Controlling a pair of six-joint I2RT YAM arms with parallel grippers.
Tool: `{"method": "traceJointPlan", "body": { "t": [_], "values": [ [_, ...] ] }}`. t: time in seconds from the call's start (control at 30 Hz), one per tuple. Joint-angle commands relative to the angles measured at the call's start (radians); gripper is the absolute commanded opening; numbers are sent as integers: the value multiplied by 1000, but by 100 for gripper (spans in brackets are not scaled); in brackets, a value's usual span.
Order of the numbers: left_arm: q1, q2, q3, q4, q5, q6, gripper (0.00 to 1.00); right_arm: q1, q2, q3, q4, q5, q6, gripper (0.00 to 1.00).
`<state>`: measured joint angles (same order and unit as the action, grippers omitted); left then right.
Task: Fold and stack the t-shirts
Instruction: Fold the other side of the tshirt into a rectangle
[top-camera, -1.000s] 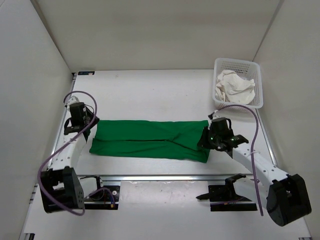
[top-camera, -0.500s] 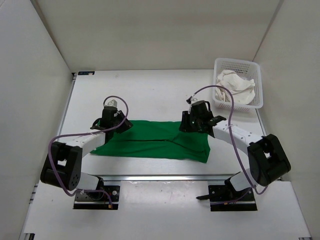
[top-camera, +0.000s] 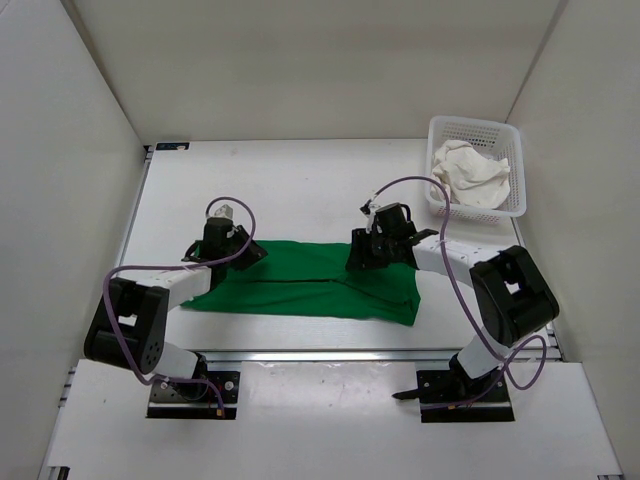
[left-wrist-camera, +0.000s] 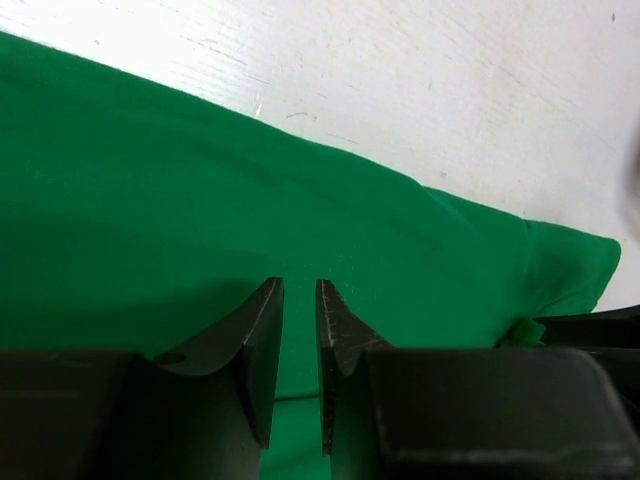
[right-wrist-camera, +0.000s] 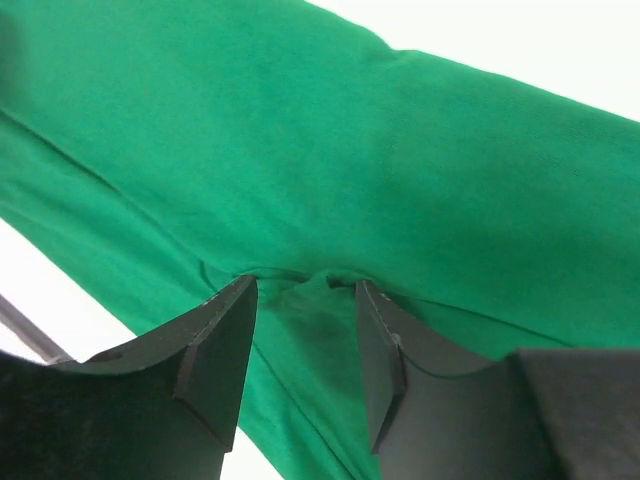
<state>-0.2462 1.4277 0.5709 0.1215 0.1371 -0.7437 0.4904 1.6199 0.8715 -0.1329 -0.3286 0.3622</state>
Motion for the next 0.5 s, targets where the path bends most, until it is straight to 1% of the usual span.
{"method": "traceJointPlan", "body": {
  "t": [0.0,0.03,0.07,0.13,0.17,0.23,0.3,0.37,0.47],
  "values": [
    [-5,7,-6,43,30,-10,30,8,11,-5,62,-49,-6,42],
    [-8,5,-5,41,30,-9,30,7,11,-9,61,-65,-5,40],
    [-11,4,0,40,30,-13,30,5,8,-9,61,-78,-8,31],
    [-16,-3,0,38,22,-5,30,10,-9,-19,58,-67,-8,20],
    [-8,-4,-2,38,30,-9,29,14,-11,-19,46,-61,-14,12],
    [-5,-7,-6,44,38,-17,30,28,-25,-20,24,-55,-3,4],
    [-5,-10,-5,46,36,-17,29,43,-57,-34,-8,-41,3,2],
    [-7,-16,-3,49,44,-19,30,91,-86,-39,-55,0,14,0],
    [-10,-21,1,58,48,-20,30,164,-155,-84,-111,65,78,0]
  ]
}}
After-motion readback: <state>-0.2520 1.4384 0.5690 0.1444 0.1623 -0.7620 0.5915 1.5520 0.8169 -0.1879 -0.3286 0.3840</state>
